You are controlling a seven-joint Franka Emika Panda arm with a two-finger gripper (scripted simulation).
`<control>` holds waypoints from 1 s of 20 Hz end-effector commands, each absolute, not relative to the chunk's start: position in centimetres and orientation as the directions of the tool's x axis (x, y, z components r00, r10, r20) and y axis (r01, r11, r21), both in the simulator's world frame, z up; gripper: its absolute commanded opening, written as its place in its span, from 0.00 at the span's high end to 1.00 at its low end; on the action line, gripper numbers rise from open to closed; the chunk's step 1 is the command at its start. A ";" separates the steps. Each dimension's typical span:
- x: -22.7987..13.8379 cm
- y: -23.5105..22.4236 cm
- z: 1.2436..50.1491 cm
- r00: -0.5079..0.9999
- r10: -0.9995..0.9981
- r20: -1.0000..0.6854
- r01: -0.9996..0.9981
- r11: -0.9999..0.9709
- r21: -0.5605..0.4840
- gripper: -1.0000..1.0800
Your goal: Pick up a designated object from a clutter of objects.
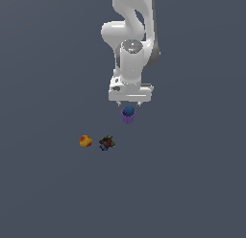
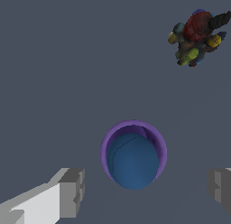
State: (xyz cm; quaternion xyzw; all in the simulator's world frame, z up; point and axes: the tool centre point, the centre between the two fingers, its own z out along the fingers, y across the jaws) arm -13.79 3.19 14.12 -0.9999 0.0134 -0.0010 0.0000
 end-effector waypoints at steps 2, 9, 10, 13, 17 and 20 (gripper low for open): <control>-14.6 3.4 13.5 1.000 -0.026 0.001 -0.026 -1.000 0.000 0.04; -14.7 3.4 13.3 1.000 -0.026 0.000 -0.026 -1.000 0.000 0.04; -14.7 3.4 13.1 1.000 -0.026 0.000 -0.026 -1.000 0.000 0.04; -14.8 3.4 12.4 1.000 -0.026 0.000 -0.026 -1.000 0.000 0.04; -14.8 3.4 11.0 1.000 -0.026 0.000 -0.026 -1.000 -0.001 0.04; -14.9 3.4 9.7 1.000 -0.026 0.000 -0.026 -1.000 -0.001 0.04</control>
